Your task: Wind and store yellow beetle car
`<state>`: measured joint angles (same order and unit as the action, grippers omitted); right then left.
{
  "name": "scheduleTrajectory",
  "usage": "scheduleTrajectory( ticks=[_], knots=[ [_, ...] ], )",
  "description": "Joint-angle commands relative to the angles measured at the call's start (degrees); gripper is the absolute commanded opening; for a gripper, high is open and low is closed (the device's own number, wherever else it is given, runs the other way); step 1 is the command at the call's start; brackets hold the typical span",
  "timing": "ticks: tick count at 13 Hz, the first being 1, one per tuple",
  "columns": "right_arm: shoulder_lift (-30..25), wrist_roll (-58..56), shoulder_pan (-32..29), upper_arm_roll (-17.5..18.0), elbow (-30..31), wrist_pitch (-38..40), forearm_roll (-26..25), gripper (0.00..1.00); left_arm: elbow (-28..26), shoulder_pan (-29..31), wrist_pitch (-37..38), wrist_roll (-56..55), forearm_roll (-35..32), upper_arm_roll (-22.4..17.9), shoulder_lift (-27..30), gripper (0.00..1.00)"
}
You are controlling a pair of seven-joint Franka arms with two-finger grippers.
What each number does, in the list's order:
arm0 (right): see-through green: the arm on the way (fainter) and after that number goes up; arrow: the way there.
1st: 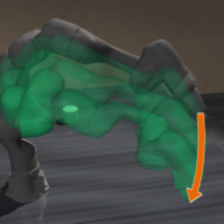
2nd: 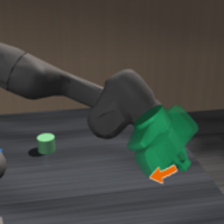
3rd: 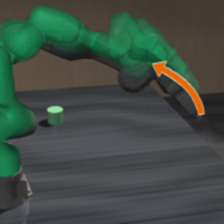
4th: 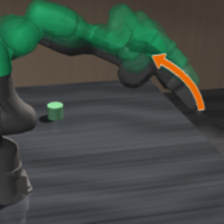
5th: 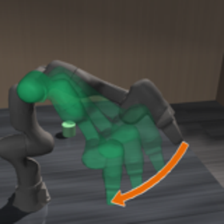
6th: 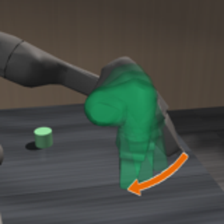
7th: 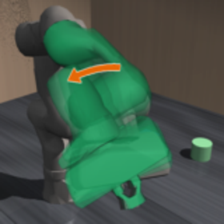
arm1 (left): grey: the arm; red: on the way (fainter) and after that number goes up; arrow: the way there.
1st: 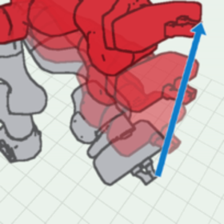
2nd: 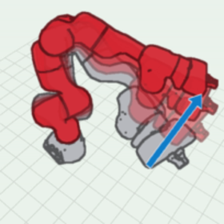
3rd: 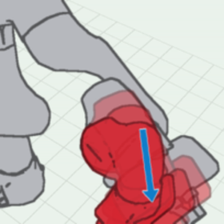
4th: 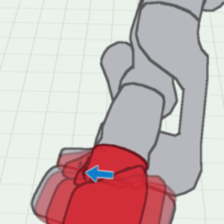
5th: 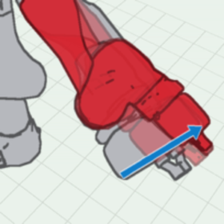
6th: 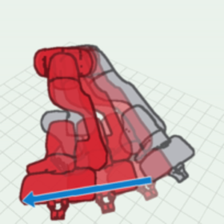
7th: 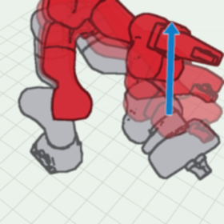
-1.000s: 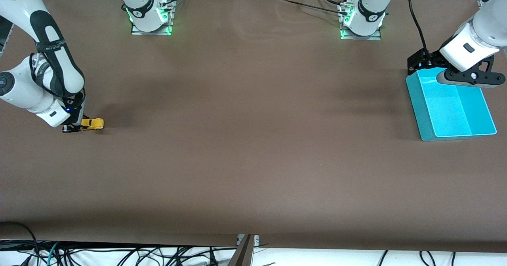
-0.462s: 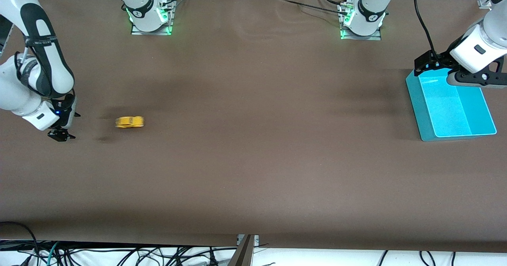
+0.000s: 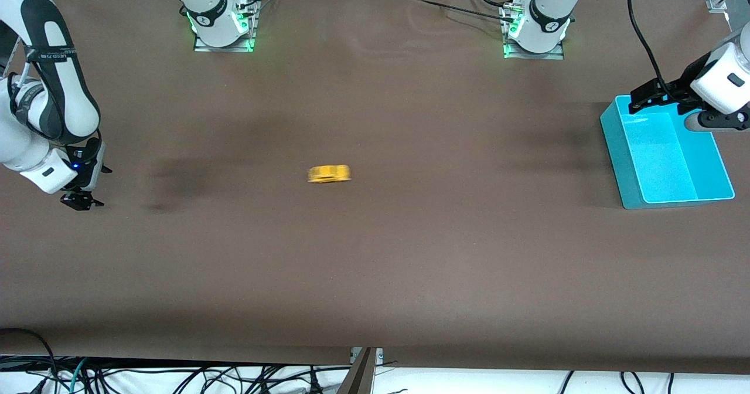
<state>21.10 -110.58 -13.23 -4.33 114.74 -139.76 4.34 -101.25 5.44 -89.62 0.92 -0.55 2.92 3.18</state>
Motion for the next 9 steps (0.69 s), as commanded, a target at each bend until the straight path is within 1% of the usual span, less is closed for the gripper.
scheduleTrajectory(
  ticks=[1,3,5,6,9],
  knots=[
    [-2.73,8.59,-0.13,1.34,-1.96,4.30,0.76,1.00,-0.17,0.27,0.59,-0.48,-0.51,0.24,-0.28,1.00],
    [-2.73,17.11,0.57,2.57,-6.87,9.74,0.50,1.00,-0.35,0.27,0.59,-0.40,-0.51,0.24,-0.80,1.00],
    [-2.12,26.85,3.28,2.57,-12.93,15.71,0.06,1.00,-0.70,0.27,0.59,0.31,-0.51,0.24,-1.86,1.00],
    [-2.03,32.48,4.43,2.57,-14.88,18.44,-0.21,1.00,-1.05,0.36,0.50,0.57,-0.60,0.33,-2.21,1.00],
    [-2.38,47.96,6.89,2.66,-17.88,22.76,0.05,1.00,-2.36,0.62,0.50,4.16,-0.68,0.86,-2.39,1.00]
  ],
)
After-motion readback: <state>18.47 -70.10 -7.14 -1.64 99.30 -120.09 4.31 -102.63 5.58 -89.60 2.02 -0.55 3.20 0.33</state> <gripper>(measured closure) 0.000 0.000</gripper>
